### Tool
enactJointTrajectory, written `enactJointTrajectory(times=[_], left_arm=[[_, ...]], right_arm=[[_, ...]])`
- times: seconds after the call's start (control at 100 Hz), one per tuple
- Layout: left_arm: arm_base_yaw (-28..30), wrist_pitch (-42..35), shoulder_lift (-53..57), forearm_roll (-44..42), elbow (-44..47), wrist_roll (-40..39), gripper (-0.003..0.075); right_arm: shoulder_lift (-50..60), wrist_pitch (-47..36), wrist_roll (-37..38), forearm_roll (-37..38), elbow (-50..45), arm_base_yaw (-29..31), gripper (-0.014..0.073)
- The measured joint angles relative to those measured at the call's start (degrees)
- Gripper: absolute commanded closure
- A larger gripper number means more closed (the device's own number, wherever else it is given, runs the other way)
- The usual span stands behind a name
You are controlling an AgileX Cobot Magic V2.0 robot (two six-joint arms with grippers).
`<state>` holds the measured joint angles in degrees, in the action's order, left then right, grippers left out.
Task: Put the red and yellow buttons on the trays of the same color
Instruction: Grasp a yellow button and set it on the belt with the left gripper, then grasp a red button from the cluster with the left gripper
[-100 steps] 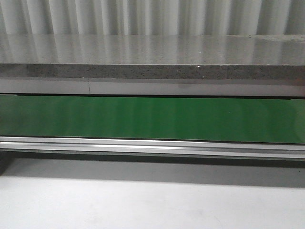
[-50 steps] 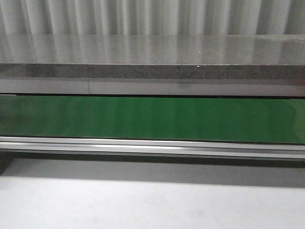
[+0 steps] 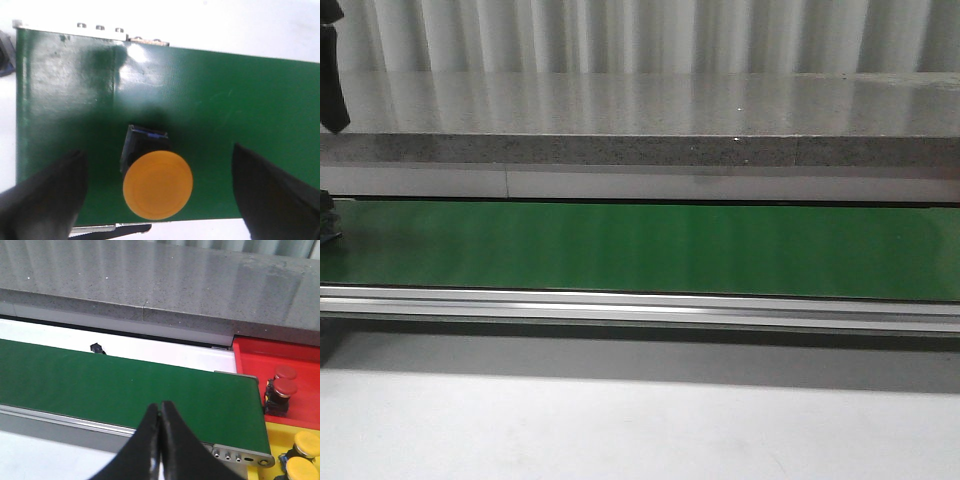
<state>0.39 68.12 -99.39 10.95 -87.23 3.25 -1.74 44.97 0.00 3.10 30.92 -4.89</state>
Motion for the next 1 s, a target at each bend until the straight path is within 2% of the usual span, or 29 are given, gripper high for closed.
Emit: enactJointTrajectory(times=[0.18,0.46,0.66,0.83,1.0], left_arm=[[2.8,1.8,1.1,0.2,-2.5,0.0,0.015],[13.0,2.3,1.2,-3.0,-2.7,-0.1,0.0158],[19.5,2.3,1.2,-6.3,1.1,-1.7,0.0158],[22.4,1.5,0.6,-6.6,4.3,-2.0,0.0158],[22.8,-1.2,-3.0,-6.8,5.0,-2.1,0.0158]], right_arm=[[0.0,0.0,0.0,0.0,0.0,0.0,0.0659],[0.0,0.0,0.0,0.0,0.0,0.0,0.0659],[0.0,0.0,0.0,0.0,0.0,0.0,0.0659],[0.0,0.0,0.0,0.0,0.0,0.0,0.0659],[0.0,0.0,0.0,0.0,0.0,0.0,0.0659]])
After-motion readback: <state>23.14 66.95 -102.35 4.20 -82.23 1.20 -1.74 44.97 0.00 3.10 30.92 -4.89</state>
